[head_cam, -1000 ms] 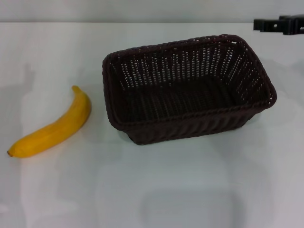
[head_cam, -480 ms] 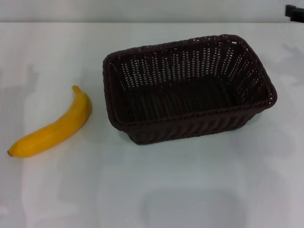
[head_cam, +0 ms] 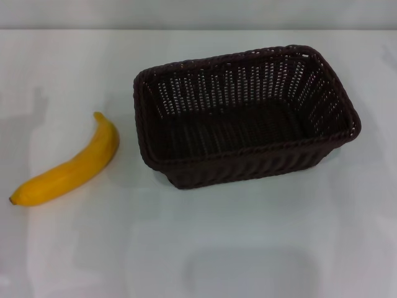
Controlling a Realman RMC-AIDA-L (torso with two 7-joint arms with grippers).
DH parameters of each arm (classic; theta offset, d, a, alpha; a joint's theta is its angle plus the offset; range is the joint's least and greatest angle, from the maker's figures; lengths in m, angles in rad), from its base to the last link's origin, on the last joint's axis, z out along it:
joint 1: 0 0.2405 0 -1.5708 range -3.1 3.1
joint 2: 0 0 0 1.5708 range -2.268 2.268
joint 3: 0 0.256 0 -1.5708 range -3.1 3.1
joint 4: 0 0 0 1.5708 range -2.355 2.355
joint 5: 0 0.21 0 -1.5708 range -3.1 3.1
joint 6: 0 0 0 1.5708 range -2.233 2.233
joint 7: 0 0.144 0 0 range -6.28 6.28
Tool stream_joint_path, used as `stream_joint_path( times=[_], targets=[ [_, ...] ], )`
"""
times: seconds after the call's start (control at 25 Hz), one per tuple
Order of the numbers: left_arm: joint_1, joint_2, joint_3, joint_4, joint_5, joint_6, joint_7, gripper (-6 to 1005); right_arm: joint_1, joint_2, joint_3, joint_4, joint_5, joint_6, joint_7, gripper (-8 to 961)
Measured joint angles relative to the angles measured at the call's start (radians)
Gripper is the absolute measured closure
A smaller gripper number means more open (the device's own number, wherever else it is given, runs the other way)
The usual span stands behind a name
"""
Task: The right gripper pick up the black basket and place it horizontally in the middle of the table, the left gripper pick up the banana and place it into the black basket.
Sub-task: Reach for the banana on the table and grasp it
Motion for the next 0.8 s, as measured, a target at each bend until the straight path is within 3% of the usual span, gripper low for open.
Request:
stream_joint_path(
  times=[0.16, 0.32, 0.36, 0.52, 0.64, 0.8],
  targets=[
    [0.007, 0.000, -0.001, 0.015, -0.006, 0.014, -0.069, 109, 0.029, 0.000, 0.074, 0.091, 0.206, 0.016, -0.214, 104],
    [-0.010, 0.002, -0.008, 0.003, -0.002, 0.070, -0.194, 109, 0.046, 0.001, 0.177, 0.164, 0.385, -0.085, -0.365, 106],
    [-0.014, 0.003, -0.008, 0.003, 0.000, 0.077, -0.201, 109, 0.065, -0.001, 0.276, 0.264, 0.560, -0.251, -0.533, 106],
    [-0.024, 0.006, -0.014, 0.049, 0.029, 0.064, -0.203, 110, 0.084, -0.004, 0.353, 0.380, 0.695, -0.445, -0.692, 108],
    [-0.011, 0.011, -0.045, 0.123, 0.081, -0.059, -0.197, 110, 0.083, -0.006, 0.352, 0.392, 0.698, -0.463, -0.706, 110],
    [0.020, 0.015, -0.125, 0.306, 0.240, -0.418, -0.202, 110, 0.079, -0.006, 0.348, 0.394, 0.698, -0.466, -0.711, 110]
  ],
)
